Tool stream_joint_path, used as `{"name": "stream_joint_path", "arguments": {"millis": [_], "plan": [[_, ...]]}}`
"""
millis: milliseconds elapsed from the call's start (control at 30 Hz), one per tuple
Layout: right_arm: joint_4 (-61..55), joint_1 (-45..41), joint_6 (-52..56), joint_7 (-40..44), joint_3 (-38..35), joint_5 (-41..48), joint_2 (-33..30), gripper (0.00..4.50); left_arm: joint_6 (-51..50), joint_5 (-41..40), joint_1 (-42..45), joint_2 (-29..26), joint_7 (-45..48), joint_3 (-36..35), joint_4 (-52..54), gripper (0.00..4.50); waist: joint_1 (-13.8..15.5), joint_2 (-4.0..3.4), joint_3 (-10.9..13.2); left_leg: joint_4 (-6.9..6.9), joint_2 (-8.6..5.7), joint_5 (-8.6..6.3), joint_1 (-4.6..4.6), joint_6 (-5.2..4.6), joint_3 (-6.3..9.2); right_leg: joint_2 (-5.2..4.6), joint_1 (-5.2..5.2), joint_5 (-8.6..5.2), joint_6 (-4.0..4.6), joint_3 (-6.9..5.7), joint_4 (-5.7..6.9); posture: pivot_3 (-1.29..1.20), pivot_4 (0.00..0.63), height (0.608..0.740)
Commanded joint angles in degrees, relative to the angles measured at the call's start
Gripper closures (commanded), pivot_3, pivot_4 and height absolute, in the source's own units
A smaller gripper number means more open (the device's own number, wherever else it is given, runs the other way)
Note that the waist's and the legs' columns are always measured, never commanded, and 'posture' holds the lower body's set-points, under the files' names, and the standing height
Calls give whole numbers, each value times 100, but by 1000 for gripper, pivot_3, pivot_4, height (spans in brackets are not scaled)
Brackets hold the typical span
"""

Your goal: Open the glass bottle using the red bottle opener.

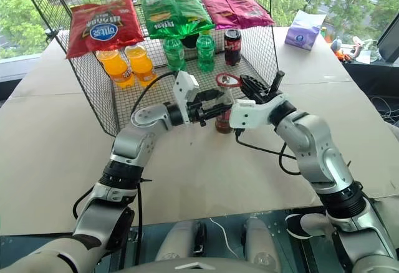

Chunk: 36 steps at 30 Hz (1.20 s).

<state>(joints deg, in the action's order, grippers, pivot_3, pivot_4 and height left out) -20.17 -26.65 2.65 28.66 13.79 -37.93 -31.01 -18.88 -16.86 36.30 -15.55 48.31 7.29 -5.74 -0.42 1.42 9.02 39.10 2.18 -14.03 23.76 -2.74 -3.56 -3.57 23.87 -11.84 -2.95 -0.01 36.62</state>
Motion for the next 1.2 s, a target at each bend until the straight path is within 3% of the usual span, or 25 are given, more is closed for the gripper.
{"name": "stream_joint_path", "arguments": {"millis": [33,367,533,633,833,967,1167,1200], "plan": [[-42,-132,174,216,-100,218,79,4500,122,6,91,39,84,93,135,2227,0,0,2,-1,0,0,2,0,0,0,1,0,0,0,-1,0,150,740],[-406,-215,433,194,-428,566,248,4500,131,-2,97,38,93,73,131,2227,9,-3,8,-21,-2,0,9,0,0,0,3,1,1,-3,-23,0,150,740],[-1102,-56,2159,238,-1291,1739,1257,4500,150,-1,97,46,90,66,129,2227,20,-7,10,-33,2,0,10,0,3,3,3,2,2,-8,-31,0,150,740],[-1643,-77,3952,373,-2162,2753,1958,4500,145,-22,74,53,72,39,168,2227,48,-7,10,-36,2,0,11,0,4,2,3,3,2,-9,-33,0,150,740],[-1871,528,6249,597,-2736,3927,2180,4500,150,-41,-30,38,47,19,282,2227,84,-9,11,-49,6,0,11,0,5,-5,3,3,3,-10,-44,0,150,740],[-1513,769,6745,380,-2931,4446,2636,4500,169,-21,-60,30,18,12,317,2227,59,-23,18,-65,3,0,10,0,0,-4,15,3,4,-6,-48,0,150,740],[-614,873,6539,129,-2714,4749,2556,4500,170,-11,-105,11,-12,17,378,2227,27,-25,19,-68,-3,0,15,0,0,-3,16,4,2,-6,-57,0,150,740],[-476,868,6467,112,-2655,4771,2490,3580,168,-13,-112,6,-14,14,390,2271,22,-25,19,-68,-3,0,16,0,-1,-4,16,4,2,-6,-61,0,150,740]]}}
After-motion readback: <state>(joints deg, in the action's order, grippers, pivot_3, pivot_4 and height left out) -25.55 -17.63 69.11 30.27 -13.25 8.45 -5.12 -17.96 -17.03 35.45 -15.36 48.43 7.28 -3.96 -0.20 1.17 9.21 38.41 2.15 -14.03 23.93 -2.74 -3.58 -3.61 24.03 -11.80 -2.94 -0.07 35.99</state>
